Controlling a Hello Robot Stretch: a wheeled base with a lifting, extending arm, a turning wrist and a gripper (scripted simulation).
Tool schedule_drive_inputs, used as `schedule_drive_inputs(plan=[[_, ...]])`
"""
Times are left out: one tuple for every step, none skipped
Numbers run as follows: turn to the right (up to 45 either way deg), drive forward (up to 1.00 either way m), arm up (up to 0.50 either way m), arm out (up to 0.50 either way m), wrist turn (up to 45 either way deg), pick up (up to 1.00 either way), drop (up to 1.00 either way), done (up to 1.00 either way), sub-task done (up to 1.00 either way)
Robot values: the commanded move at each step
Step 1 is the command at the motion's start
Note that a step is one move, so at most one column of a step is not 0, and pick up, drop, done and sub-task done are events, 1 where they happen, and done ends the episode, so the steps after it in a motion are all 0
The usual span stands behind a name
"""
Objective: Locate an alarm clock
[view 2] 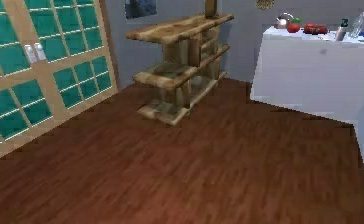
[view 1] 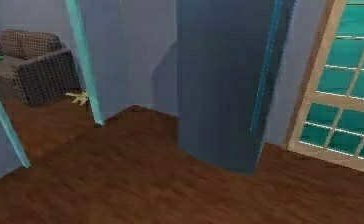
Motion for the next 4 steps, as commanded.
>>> schedule_drive_inputs(plan=[[-30.0, 0.00, 0.00, 0.00, 0.0, 0.00, 0.00, 0.00, 0.00], [0.0, 1.00, 0.00, 0.00, 0.0, 0.00, 0.00, 0.00, 0.00], [0.0, 1.00, 0.00, 0.00, 0.0, 0.00, 0.00, 0.00, 0.00], [0.0, 0.40, 0.00, 0.00, 0.0, 0.00, 0.00, 0.00, 0.00]])
